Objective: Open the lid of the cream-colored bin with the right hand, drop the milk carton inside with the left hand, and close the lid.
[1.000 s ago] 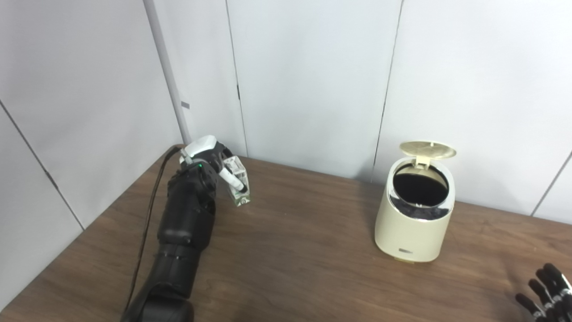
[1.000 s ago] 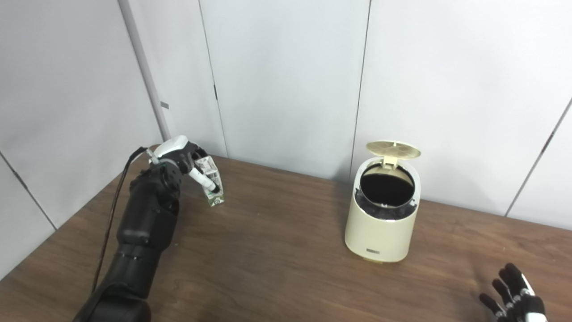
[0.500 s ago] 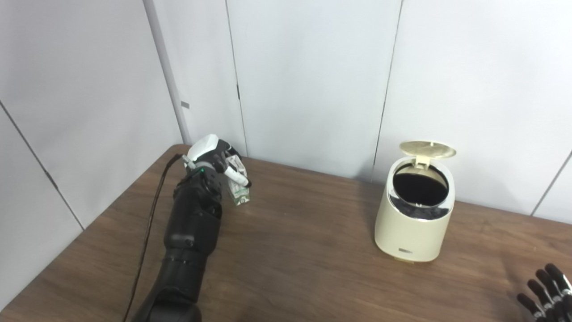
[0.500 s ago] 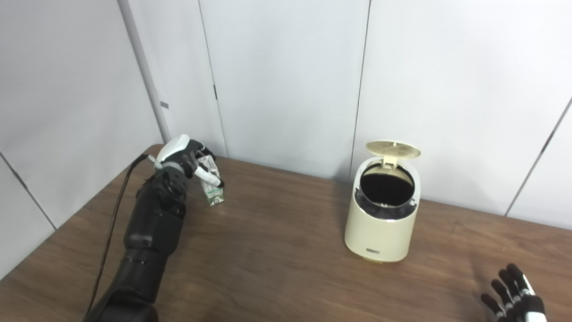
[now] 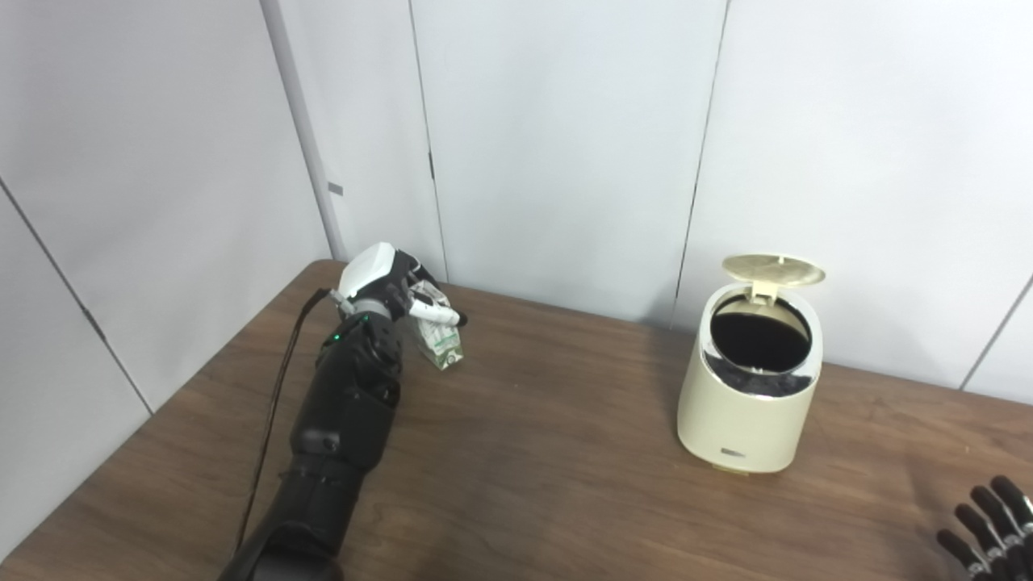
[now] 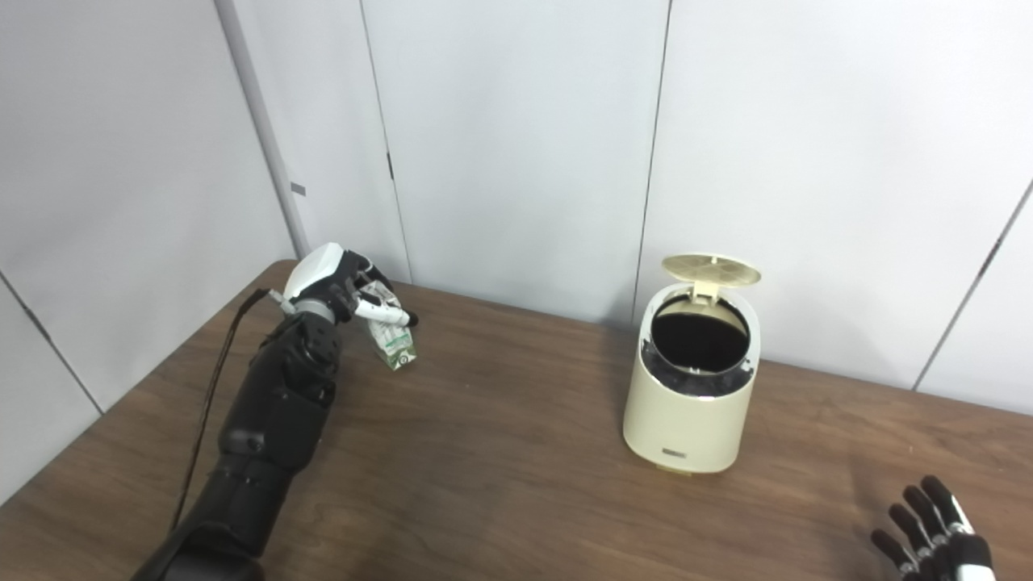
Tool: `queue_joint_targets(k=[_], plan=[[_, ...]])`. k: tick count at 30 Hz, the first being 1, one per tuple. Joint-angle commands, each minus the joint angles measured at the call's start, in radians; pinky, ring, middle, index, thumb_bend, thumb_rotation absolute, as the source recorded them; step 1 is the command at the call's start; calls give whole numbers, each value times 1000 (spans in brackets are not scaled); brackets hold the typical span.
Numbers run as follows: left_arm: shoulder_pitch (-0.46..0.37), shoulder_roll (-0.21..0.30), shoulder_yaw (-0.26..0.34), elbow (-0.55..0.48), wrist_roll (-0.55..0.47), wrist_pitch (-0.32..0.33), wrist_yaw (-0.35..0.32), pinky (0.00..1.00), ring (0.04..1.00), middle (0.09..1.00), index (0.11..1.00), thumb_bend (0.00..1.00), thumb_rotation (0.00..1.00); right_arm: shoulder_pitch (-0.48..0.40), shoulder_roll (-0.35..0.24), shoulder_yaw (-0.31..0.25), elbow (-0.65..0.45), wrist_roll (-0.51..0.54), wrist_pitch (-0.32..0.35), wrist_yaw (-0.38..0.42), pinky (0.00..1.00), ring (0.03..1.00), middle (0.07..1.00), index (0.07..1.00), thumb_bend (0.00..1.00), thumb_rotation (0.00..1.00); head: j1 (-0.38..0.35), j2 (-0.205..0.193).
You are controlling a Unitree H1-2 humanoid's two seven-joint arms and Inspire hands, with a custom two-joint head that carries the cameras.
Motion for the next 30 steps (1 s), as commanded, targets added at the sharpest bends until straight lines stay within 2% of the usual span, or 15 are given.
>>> queue_joint_targets(k=[1,5,6,8,10,16,24,30], plan=[[-27,43,-5,-39,-8,-2,43,420,431,505,478,503,0,-23,-12,-3,-31,11,-8,10,869,938,945,931,550,923,-1,2],[-13,39,-7,-52,-25,-2,80,403,419,507,480,502,0,-23,-13,-5,-29,23,-10,15,888,944,952,937,538,924,-3,3],[-8,40,-7,-61,-34,-2,81,408,422,510,477,502,0,-24,-13,-5,-27,24,-12,15,882,941,949,937,538,929,-6,4],[-3,37,1,-81,-34,-2,73,347,428,501,475,481,0,-25,-12,-4,-23,21,-16,13,871,937,946,934,541,927,-6,4],[1,33,6,-106,-28,-2,64,347,441,498,465,478,0,-27,-11,-4,-20,17,-18,11,848,926,936,925,557,921,-6,4],[24,43,-10,-198,-72,-3,75,346,443,494,463,477,0,-30,-11,-3,-12,18,-18,12,857,933,943,934,580,922,-15,4],[61,46,-64,-365,-106,-15,105,371,447,494,479,479,0,-31,7,-4,-2,16,-16,-2,907,947,951,937,549,908,-54,5],[95,-4,-91,-505,-121,-38,152,383,436,499,455,478,0,-42,5,-1,42,9,-54,9,922,957,961,957,504,937,-117,9]])
